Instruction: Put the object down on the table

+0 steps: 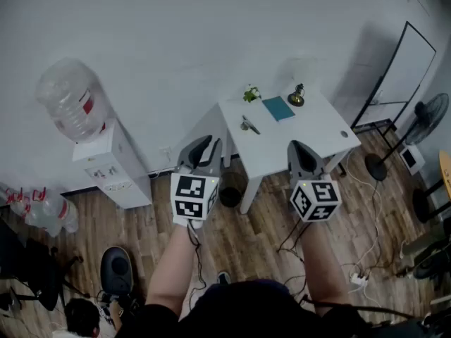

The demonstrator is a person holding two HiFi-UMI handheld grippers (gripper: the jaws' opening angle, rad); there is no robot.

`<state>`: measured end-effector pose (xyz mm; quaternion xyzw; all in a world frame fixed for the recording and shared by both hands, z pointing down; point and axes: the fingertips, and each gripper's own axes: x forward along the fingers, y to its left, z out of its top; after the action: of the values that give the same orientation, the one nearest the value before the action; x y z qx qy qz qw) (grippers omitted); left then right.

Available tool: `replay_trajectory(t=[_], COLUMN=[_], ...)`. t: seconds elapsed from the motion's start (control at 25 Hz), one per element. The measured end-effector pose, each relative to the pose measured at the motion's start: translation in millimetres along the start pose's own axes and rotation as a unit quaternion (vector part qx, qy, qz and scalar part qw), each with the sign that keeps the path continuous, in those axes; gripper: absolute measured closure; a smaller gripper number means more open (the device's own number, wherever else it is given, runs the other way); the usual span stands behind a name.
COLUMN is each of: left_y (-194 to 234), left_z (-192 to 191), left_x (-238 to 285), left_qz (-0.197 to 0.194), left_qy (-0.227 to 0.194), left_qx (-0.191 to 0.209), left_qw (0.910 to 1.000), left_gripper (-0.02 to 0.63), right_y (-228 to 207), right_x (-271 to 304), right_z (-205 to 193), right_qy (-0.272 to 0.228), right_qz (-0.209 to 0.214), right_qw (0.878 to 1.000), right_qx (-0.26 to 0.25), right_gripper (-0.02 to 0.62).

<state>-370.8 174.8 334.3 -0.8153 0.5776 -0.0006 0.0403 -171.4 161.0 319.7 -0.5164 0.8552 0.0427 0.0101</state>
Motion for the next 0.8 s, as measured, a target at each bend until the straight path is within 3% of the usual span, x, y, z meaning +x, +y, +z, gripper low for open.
replay_trajectory(t=[0.4,0.8], left_y=[5,-18], left_z=[-14,-43], left_x=[21,130], left_qz=[-0.005,0.0], left_qy=[0.016,0.036], left_qx=[-0.002,-0.021], left_qw=[0.9999,0.9991], left_gripper=[0.534,0.537], right_y=[-11,-106], right_x=[14,66], right_z=[-10,-53], right_qy=[0.005,-0.001], right_qz=[-0.002,0.0], right_qw=[1.0,1.0], right_qx=[0.001,0.027], right_gripper=[0.591,0.591])
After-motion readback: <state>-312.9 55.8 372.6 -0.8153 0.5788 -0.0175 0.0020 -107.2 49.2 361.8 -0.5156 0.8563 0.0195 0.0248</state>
